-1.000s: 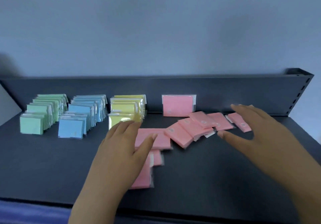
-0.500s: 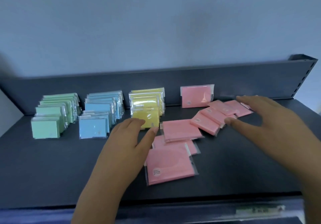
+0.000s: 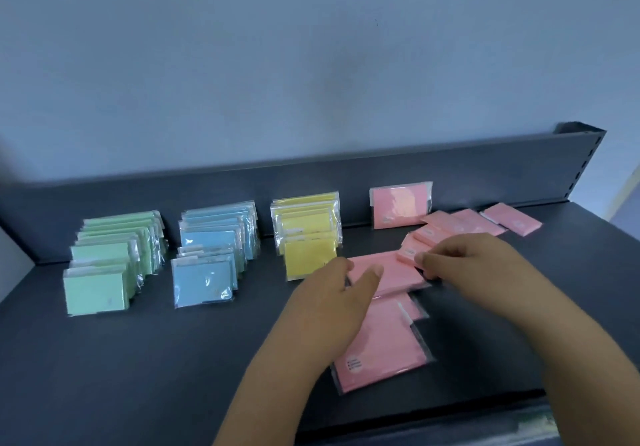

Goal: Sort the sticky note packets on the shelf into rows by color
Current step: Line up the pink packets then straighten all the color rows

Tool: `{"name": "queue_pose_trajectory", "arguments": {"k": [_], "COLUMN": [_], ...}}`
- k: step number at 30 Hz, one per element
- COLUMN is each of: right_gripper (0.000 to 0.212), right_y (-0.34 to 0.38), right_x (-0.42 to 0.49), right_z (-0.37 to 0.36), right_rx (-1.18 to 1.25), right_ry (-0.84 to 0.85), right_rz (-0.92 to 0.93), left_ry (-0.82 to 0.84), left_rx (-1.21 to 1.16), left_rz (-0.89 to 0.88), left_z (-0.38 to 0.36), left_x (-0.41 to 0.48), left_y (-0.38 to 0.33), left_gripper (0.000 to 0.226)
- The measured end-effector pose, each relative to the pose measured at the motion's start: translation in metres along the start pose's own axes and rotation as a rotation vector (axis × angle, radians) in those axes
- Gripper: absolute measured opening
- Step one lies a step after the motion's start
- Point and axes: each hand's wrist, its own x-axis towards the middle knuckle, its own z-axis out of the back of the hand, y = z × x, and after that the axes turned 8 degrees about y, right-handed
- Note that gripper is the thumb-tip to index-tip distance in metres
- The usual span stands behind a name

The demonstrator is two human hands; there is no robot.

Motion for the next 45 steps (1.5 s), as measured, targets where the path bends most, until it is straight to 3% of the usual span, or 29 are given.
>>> {"name": "queue_pose_trajectory", "arguments": {"k": [4,8,12,15,18,23,28,30,35,38,42,45], "right_gripper": [0.021,0.028,0.025,0.024,0.025,0.020,0.023,0.019,0.020,0.017,0.013,0.009], "right_y": [0.010,0.009,0.010,0.010,0.008,0.014,0.013,0.007,-0.018,-0.037,-0.058,-0.071], "right_x": [0.011,0.022,0.018,0.008,0.002,-0.007,-0.016,-0.015,-0.010,-0.007,-0.007,-0.007], "right_z": [-0.016,-0.029,-0.029,-0.029,-0.028,-0.023,-0.006,0.005,0.037,0.055,0.082,0.099], "right_rx": [-0.031,0.172,0.500,0.627,0.692,0.814,0.502,0.486,0.701,0.733,0.604,0.472], "right_ry": [-0.044,-0.088,-0.077,-0.004,0.052,0.129,-0.134,-0.207,-0.045,-0.022,-0.044,-0.017], "right_rz": [-0.131,-0.300,-0.414,-0.432,-0.426,-0.333,-0.179,-0.125,0.139,0.224,0.279,0.277], "left_ry": [0.055,0.026,-0.069,-0.229,-0.305,-0.272,-0.351,-0.398,-0.389,-0.355,-0.431,-0.397], "left_rx": [-0.030,-0.217,-0.167,-0.145,-0.278,-0.461,-0.655,-0.747,-0.920,-0.821,-0.626,-0.497], "left_rz": [0.026,0.091,0.041,-0.048,-0.084,-0.114,-0.156,-0.185,-0.244,-0.257,-0.307,-0.320], "left_z": [0.003,0.002,0.002,0.002,0.006,0.000,-0.002,-0.001,-0.020,-0.046,-0.070,-0.080], "left_x": [0.003,0.006,0.006,0.006,0.006,-0.001,-0.003,-0.003,-0.004,-0.003,0.003,0.006], "left_y": [-0.005,-0.008,-0.004,-0.001,-0.003,-0.007,-0.010,-0.015,-0.050,-0.071,-0.086,-0.091], "left_gripper": [0.059,0.054,0.036,0.011,0.022,0.031,0.033,0.033,0.045,0.057,0.053,0.059]}}
